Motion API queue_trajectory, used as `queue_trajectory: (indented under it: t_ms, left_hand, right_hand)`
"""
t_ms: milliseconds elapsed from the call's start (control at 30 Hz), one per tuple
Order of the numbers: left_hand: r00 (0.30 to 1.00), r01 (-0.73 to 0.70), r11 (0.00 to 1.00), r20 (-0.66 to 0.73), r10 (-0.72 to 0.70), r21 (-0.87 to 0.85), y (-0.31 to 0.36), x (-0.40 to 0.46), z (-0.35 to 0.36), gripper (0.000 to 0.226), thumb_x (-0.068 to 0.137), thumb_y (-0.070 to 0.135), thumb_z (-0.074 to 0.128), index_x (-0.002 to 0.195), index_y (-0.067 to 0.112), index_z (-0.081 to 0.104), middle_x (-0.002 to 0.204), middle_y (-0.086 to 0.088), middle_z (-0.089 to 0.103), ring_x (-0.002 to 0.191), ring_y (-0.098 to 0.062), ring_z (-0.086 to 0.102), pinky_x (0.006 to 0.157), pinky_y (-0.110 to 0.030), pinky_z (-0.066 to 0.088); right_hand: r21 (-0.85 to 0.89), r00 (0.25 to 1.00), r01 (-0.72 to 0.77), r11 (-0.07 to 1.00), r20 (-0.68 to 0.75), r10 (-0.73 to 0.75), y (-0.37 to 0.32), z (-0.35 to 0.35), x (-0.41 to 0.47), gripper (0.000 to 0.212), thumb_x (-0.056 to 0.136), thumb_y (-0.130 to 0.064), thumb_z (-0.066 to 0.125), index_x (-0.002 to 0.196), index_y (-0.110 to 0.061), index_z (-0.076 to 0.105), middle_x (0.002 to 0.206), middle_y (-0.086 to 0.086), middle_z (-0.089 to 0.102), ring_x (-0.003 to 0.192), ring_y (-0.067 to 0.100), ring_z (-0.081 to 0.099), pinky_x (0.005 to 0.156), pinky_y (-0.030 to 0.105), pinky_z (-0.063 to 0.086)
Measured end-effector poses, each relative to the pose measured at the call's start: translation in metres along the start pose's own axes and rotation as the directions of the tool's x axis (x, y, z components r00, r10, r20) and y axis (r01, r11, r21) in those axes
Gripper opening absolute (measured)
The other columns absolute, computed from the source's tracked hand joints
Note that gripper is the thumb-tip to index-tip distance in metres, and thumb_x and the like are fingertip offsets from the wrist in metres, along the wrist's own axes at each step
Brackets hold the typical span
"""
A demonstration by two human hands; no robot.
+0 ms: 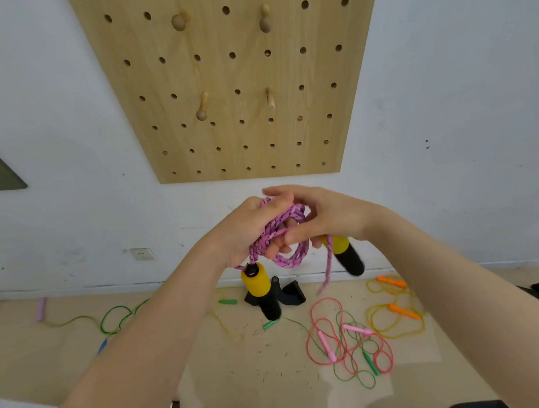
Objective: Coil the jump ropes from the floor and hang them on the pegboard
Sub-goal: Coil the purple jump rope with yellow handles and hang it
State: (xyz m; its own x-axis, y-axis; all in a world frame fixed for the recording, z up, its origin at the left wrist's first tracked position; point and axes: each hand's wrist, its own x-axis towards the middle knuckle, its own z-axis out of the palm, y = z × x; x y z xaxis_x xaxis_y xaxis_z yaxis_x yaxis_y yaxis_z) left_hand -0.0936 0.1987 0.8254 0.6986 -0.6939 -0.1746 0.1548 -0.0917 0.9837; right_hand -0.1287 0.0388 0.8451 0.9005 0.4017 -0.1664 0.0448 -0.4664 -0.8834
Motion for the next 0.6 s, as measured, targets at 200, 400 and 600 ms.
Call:
queue_trajectory:
  t_ms: [200, 400, 600]
  left_hand:
    - [0.925, 0.147, 0.971, 0.323, -0.202, 0.187, 0.006, -0.001, -0.005, 0.068, 0.079, 0.063, 0.023, 0.053, 0.014, 0.062, 0.035, 0.003, 0.039, 0.029, -0.009, 0.031, 0.055, -0.023, 0.049]
    - [0.982, 0.152, 0.959, -0.147, -0.119, 0.24, 0.004, 0.007, -0.004, 0.062, 0.075, 0.059, 0.053, 0.07, -0.001, 0.063, 0.046, -0.006, 0.056, 0.034, -0.013, 0.047, 0.044, -0.02, 0.043]
    - [0.887, -0.081, 0.959, -0.419, 0.193, 0.27, -0.002, 0.007, 0.002, 0.022, 0.082, 0.036, 0.065, 0.079, 0.014, 0.066, 0.067, 0.0, 0.066, 0.06, -0.015, 0.063, 0.068, -0.035, 0.052]
  right_hand:
    - [0.101, 0.996, 0.034, 0.994, 0.076, -0.042, 0.01, 0.011, -0.002, 0.044, 0.076, 0.0, 0.072, 0.103, -0.027, 0.051, 0.075, -0.01, 0.065, 0.06, 0.005, 0.057, 0.049, 0.021, 0.047]
    - [0.092, 0.983, 0.021, 0.996, -0.184, -0.004, 0.019, 0.015, 0.001, 0.031, 0.076, -0.01, 0.075, 0.1, -0.006, 0.056, 0.065, -0.007, 0.064, 0.046, 0.009, 0.049, 0.046, 0.02, 0.042]
    - [0.046, 0.948, 0.033, 0.998, -0.318, -0.017, 0.019, 0.013, 0.002, 0.021, 0.086, -0.016, 0.064, 0.097, 0.001, 0.061, 0.059, 0.002, 0.056, 0.045, 0.013, 0.048, 0.047, 0.02, 0.039]
